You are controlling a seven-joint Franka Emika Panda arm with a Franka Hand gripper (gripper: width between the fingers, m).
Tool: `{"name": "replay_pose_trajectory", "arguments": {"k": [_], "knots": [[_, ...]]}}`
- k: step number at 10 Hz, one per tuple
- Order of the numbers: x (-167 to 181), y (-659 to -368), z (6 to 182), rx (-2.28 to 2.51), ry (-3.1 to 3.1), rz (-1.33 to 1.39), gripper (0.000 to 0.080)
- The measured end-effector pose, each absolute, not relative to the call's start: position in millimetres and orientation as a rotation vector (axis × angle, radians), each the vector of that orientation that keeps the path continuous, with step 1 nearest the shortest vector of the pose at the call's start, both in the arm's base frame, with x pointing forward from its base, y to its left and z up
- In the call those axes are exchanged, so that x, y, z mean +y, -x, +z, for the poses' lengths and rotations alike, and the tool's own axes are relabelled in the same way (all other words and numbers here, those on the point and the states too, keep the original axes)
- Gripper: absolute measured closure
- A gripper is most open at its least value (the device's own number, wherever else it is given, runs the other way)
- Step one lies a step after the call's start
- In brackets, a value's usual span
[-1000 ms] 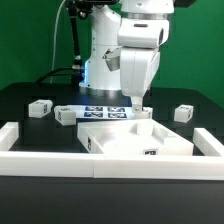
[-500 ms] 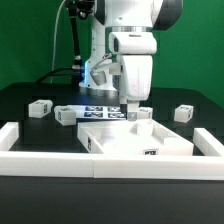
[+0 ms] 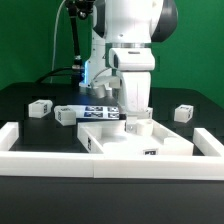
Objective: Assemble one leg
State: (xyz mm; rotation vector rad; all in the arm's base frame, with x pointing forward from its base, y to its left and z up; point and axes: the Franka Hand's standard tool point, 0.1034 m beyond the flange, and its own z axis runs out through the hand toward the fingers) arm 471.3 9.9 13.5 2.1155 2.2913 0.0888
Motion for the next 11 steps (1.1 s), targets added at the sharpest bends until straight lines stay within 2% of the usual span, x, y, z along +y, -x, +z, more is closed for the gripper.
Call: {"name": "replay_pose_trajectory", "arguments": {"k": [3,4,5,6,8,11], "knots": [[0.4,-466.3,7.6,2.277,-2.142,0.071,0.0150],[0.2,-466.2,7.5,2.277,-2.143,0.070,0.0247],[0.1,-466.2,7.5,2.277,-2.143,0.070,0.0395],[0.1,-466.2,7.4,2.277,-2.143,0.070,0.0395],[0.5,-465.9,7.2,2.279,-2.142,0.069,0.0735],[-0.7,-465.9,7.1,2.272,-2.148,0.067,0.0739]]}}
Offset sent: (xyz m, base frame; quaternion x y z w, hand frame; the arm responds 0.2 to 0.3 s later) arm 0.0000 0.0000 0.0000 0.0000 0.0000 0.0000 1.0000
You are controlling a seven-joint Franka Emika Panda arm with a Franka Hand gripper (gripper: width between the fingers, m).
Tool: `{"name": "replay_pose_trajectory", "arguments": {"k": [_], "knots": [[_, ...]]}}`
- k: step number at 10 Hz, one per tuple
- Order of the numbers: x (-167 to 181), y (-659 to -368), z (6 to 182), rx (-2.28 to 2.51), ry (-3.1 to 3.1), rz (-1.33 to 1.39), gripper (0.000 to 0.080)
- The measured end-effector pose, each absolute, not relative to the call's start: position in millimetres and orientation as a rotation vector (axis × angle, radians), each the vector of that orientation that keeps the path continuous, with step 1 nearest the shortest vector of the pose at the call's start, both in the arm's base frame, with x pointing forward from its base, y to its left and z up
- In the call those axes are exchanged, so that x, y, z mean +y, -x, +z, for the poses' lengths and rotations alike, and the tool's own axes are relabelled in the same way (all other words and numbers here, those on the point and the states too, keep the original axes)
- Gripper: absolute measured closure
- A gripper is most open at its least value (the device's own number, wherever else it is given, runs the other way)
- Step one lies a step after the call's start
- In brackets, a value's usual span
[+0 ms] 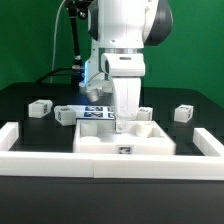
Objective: Assemble one leg
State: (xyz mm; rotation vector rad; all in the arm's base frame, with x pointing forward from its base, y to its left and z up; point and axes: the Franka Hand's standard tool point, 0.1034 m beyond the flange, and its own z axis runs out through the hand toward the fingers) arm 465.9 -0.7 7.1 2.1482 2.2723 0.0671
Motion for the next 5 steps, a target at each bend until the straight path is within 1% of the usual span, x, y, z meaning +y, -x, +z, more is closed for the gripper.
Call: {"name": "replay_pose_trajectory", "arguments": {"k": [3,5], "knots": [[-0.7,-465.9,7.1,2.272,-2.148,0.067,0.0739],[8.8,-465.9,7.1,2.244,-2.185,0.064,0.0739]]}}
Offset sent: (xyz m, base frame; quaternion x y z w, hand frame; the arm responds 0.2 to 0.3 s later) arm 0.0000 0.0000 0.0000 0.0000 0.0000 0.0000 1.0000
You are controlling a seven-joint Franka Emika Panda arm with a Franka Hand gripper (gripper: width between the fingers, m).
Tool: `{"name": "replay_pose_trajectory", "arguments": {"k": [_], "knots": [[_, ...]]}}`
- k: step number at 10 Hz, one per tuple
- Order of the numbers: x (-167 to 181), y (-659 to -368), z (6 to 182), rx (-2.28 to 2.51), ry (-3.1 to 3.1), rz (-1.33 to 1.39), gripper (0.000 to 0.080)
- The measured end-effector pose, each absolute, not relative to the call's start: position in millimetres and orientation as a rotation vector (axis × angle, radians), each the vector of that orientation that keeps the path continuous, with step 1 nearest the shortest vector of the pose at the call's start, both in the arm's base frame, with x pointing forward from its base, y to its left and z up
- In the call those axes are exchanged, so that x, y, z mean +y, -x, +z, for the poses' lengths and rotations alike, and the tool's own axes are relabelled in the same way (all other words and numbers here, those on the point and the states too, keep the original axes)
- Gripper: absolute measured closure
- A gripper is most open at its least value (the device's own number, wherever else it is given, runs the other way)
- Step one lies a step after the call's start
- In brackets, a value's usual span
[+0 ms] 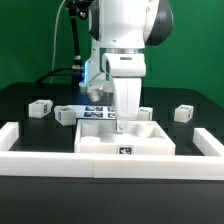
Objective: Assemble one leg
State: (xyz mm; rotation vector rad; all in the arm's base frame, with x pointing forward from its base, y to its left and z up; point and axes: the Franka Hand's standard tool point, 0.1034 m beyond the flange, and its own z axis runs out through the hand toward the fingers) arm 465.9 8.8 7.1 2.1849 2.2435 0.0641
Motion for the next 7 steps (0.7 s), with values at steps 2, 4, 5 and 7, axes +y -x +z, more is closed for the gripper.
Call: {"name": "replay_pose_trajectory", "arguments": {"k": [2,4,5,7], "knots": [[26.9,-466.0,7.0,2.217,-2.221,0.055,0.0739],[45.7,-472.2,7.3,2.215,-2.227,0.058,0.0739],[56.7,-474.2,7.2,2.203,-2.242,0.065,0.0739],[75.7,-480.5,7.2,2.186,-2.265,0.077,0.0739]]}}
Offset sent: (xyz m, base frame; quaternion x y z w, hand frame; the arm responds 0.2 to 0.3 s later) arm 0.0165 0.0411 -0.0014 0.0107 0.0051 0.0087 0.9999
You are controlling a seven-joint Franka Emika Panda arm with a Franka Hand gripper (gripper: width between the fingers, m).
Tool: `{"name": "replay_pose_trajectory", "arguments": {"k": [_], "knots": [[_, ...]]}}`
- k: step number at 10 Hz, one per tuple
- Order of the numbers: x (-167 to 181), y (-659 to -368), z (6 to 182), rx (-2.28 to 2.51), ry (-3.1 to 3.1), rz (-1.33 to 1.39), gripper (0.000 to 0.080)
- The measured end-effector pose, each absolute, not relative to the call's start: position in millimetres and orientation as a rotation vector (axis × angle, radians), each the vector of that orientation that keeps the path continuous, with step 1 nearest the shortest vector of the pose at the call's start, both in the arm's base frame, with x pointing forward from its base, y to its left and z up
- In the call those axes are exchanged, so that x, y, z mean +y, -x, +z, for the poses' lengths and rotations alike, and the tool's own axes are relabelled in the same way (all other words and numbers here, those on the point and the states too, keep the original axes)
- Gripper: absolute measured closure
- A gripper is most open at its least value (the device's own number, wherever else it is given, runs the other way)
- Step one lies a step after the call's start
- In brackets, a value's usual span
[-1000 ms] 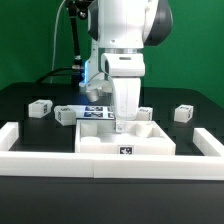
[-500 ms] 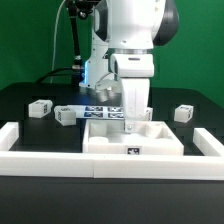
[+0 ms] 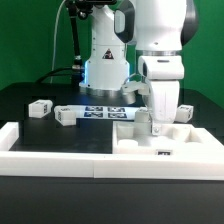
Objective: Assemble one leg
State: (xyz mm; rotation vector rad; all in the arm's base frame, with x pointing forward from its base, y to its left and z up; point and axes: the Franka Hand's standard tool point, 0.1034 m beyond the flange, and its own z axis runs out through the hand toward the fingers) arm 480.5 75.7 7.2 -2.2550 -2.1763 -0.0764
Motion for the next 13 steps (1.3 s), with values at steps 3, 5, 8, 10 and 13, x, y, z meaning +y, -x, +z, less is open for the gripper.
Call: {"name": "replay_pose_trajectory", "arguments": {"k": [3,5,8,10,13], "knots": [[75.4,-481.4,7.1,-2.097,2.325,-0.065,0.0720],[75.0,-481.2,6.8,-2.096,2.325,-0.064,0.0541],[74.8,-481.1,6.6,-2.095,2.325,-0.064,0.0231],[74.7,-481.0,6.5,-2.095,2.326,-0.063,0.0165],[76.2,-480.5,9.3,-2.069,2.350,-0.062,0.0154]]}}
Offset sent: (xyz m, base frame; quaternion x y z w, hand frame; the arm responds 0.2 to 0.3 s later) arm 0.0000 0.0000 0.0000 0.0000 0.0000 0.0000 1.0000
